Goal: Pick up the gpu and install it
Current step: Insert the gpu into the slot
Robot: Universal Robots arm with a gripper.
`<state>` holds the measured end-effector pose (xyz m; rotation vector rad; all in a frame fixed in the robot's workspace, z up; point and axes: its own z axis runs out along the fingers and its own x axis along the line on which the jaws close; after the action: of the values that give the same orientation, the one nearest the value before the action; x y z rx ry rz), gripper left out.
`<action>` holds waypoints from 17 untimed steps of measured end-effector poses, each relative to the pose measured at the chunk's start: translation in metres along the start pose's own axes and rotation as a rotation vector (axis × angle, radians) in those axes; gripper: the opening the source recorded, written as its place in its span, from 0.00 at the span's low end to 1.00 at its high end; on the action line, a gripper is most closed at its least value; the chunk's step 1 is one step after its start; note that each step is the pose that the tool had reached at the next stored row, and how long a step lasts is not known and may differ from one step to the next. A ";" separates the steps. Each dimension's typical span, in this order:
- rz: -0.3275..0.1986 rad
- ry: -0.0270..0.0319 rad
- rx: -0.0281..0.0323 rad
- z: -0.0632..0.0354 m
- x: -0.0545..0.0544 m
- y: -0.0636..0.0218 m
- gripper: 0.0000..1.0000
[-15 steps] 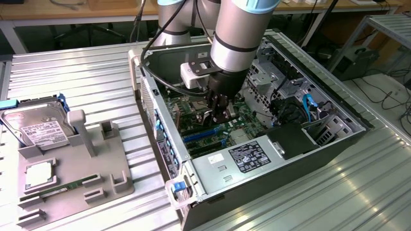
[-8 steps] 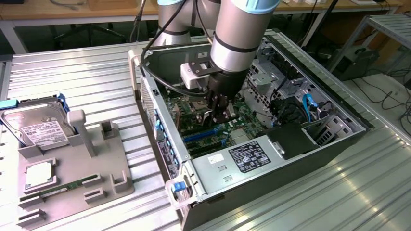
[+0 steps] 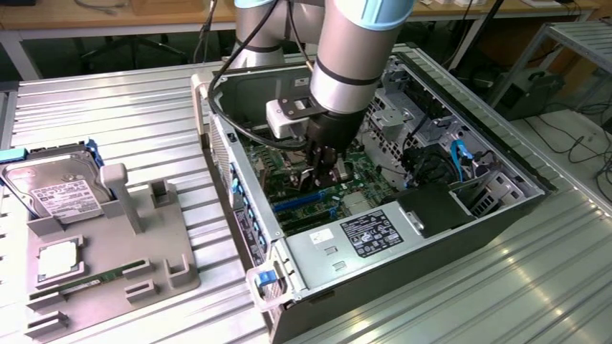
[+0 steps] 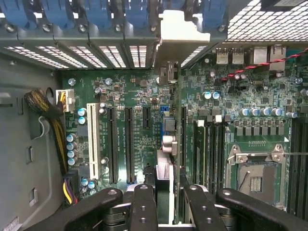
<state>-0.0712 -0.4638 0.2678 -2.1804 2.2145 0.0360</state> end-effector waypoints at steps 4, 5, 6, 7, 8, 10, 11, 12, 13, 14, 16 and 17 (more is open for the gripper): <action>0.000 0.0001 0.0000 0.0013 0.000 0.0035 0.27; 0.000 0.0002 -0.0001 0.0014 0.000 0.0045 0.27; 0.000 0.0001 -0.0001 0.0018 0.000 0.0056 0.27; 0.000 0.0002 -0.0001 0.0022 0.000 0.0062 0.27; 0.000 0.0000 0.0000 0.0028 0.000 0.0066 0.27; 0.000 0.0003 -0.0002 0.0038 0.000 0.0079 0.27; -0.002 0.0003 -0.0001 0.0040 0.000 0.0081 0.27; -0.003 0.0004 0.0010 0.0041 0.000 0.0082 0.27; -0.004 0.0003 0.0036 0.0042 0.000 0.0082 0.27; -0.005 0.0001 0.0063 0.0043 0.000 0.0082 0.27; -0.006 -0.0001 0.0080 0.0043 0.000 0.0082 0.27; -0.006 0.0000 0.0080 0.0043 0.000 0.0084 0.27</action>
<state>-0.0795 -0.4638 0.2634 -2.1830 2.2041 0.0270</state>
